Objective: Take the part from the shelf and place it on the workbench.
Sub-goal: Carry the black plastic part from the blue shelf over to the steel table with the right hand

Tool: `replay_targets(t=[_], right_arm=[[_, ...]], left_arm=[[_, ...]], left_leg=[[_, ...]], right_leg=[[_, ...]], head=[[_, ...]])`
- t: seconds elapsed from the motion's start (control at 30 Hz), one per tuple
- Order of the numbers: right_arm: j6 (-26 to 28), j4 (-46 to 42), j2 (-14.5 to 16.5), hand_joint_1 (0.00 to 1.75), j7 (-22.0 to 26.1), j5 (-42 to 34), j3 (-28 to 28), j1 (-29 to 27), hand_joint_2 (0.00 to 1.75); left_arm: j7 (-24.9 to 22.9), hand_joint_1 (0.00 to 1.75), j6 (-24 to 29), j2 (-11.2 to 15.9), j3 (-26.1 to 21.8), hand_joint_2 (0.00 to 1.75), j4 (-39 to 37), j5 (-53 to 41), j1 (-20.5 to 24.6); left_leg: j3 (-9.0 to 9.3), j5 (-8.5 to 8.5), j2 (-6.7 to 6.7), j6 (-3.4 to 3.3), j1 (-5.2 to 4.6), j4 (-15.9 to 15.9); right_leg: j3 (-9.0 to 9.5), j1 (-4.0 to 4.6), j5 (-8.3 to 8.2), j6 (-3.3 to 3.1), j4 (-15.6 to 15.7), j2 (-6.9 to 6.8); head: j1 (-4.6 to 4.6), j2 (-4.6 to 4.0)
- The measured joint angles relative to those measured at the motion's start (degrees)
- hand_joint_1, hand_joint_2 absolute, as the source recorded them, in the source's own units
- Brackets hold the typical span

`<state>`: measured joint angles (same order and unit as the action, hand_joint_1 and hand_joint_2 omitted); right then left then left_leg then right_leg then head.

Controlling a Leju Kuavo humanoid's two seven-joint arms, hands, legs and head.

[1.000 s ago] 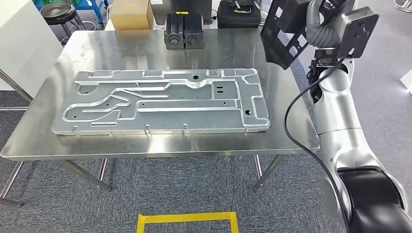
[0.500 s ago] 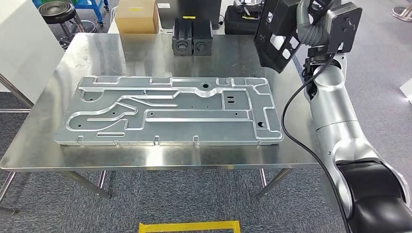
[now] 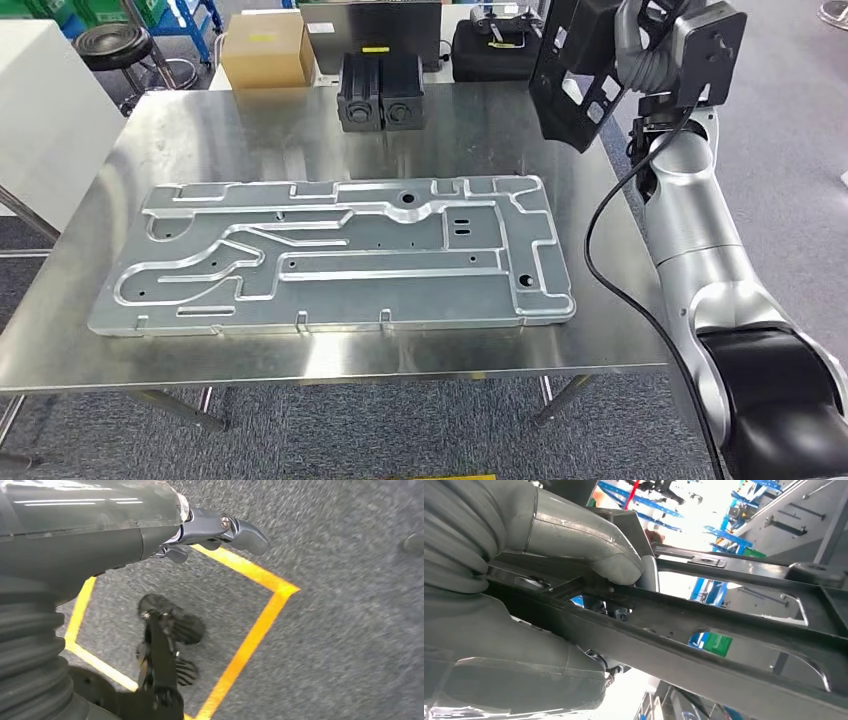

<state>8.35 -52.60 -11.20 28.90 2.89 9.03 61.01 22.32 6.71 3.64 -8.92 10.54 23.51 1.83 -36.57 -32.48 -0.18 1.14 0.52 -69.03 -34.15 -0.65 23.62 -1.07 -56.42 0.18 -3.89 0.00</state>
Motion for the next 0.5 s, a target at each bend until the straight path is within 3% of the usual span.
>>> replay_targets(t=[0.03,0.07,0.1,0.17,0.2,0.23,0.37,0.43,0.5], right_arm=[[0.0,0.0,0.0,1.75,0.0,0.0,0.0,-0.1,1.75],[0.0,0.0,0.0,1.75,0.0,0.0,0.0,-0.3,1.75],[0.0,0.0,0.0,1.75,0.0,0.0,0.0,-0.4,1.75],[0.0,0.0,0.0,1.75,0.0,0.0,0.1,-0.5,1.75],[0.0,0.1,0.0,1.75,0.0,0.0,0.1,-0.5,1.75],[0.0,0.2,0.0,1.75,0.0,0.0,0.1,-0.4,1.75],[-2.5,1.0,0.5,1.75,-2.6,2.5,0.5,0.3,1.75],[-9.1,6.6,4.3,1.75,-11.7,11.6,2.8,3.5,1.75],[-14.7,15.2,11.0,1.75,-25.4,29.2,9.3,6.7,1.75]], left_arm=[[0.0,0.00,0.0,0.0,0.0,1.75,0.0,0.0,0.0],[0.0,0.00,0.0,0.0,0.0,1.75,0.0,0.0,-0.2],[0.0,0.00,0.0,0.0,0.0,1.75,0.0,0.0,-0.3],[-0.1,0.00,0.0,0.0,0.0,1.75,0.0,0.0,-0.4],[-0.1,0.00,0.0,0.0,0.0,1.75,0.0,0.0,-0.5],[-0.1,0.00,0.0,0.0,0.0,1.75,0.0,0.0,-0.4],[-0.5,0.00,-0.3,0.0,0.0,1.75,0.0,0.0,-0.1],[-2.2,0.00,-0.6,-0.2,0.3,1.75,0.2,0.4,0.5],[-4.1,0.00,-0.6,-0.4,0.7,1.75,0.4,1.4,2.2]], left_leg=[[-2.65,-0.61,0.01,0.14,0.06,-3.7],[-4.46,-0.06,0.01,0.21,0.08,-5.5],[-5.10,1.74,0.01,0.19,0.08,-4.9],[-3.28,7.72,0.01,-0.22,0.04,2.5],[-1.88,9.92,0.01,-0.50,-0.08,6.4],[-0.77,11.08,0.01,-0.81,-0.20,9.5],[0.31,10.40,-0.18,-1.89,-0.37,11.7],[0.89,10.30,-0.03,-2.28,-0.20,12.2],[1.42,9.98,0.94,-2.44,-0.16,12.4]], right_leg=[[0.30,0.02,0.33,-0.03,0.0,0.04],[0.69,0.04,0.73,-0.03,-0.1,0.13],[1.18,0.05,1.18,0.01,-0.2,0.23],[2.36,0.09,2.28,0.22,-0.4,0.37],[2.78,0.22,2.79,0.43,-0.5,0.40],[2.98,0.30,3.19,0.67,-0.6,0.43],[3.09,0.32,3.93,1.85,-0.7,0.24],[1.64,0.21,5.43,2.27,-3.6,-0.20],[-2.50,0.07,8.15,2.51,-10.9,-0.41]], head=[[0.00,0.00],[0.00,0.00],[-0.01,0.00],[0.00,0.00],[0.00,0.00],[0.00,0.00],[0.06,0.00],[0.19,0.00],[0.32,0.00]])
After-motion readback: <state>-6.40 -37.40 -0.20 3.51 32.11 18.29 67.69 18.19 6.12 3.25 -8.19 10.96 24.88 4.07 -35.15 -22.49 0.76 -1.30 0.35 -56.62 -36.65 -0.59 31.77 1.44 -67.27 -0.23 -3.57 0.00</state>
